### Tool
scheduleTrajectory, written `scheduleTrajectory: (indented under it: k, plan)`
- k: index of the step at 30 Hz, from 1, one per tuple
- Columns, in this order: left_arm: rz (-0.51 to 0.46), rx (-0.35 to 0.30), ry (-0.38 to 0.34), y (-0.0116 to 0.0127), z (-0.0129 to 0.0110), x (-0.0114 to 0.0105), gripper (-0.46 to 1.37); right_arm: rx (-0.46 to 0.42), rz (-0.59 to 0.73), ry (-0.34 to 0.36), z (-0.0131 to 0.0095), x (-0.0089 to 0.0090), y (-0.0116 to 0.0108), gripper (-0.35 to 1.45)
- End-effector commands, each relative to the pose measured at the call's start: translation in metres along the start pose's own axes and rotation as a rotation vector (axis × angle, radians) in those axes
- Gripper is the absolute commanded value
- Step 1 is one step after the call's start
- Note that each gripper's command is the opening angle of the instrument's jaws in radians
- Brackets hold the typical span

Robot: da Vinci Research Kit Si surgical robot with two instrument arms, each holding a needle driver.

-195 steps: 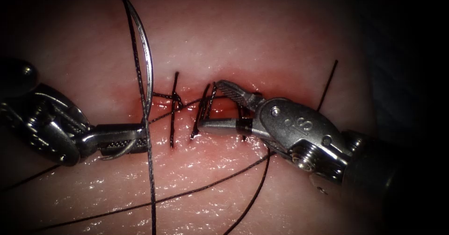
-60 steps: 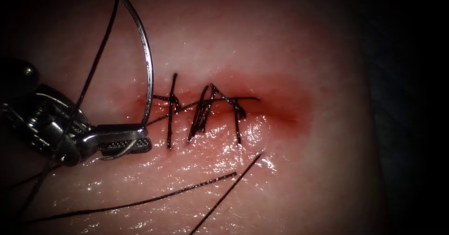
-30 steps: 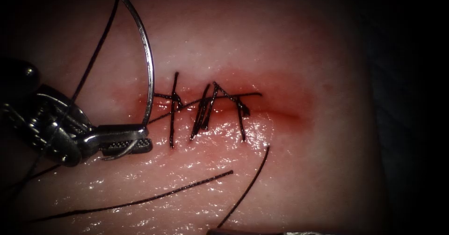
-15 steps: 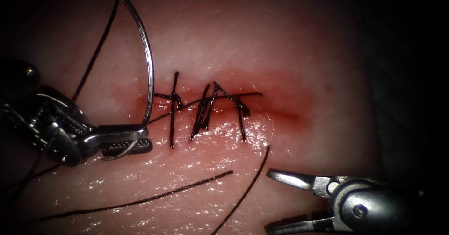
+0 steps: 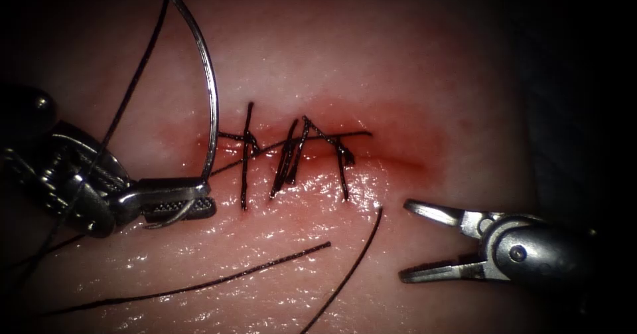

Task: Wound Closure
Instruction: Use the right gripper to pull the suture through the cut until a short tail remains on top

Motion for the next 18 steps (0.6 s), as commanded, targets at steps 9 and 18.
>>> scheduleTrajectory:
  k: [9, 18]
  plan:
    - [0.0, -0.008, 0.0, 0.0, 0.0, 0.0001, -0.35, -0.02, -0.005, -0.016, -0.0002, -0.0015, 0.0009, 1.11]
    - [0.0, -0.008, 0.0, 0.0, 0.0, 0.0001, -0.35, -0.022, -0.005, -0.077, 0.0001, -0.0011, 0.0006, 1.09]
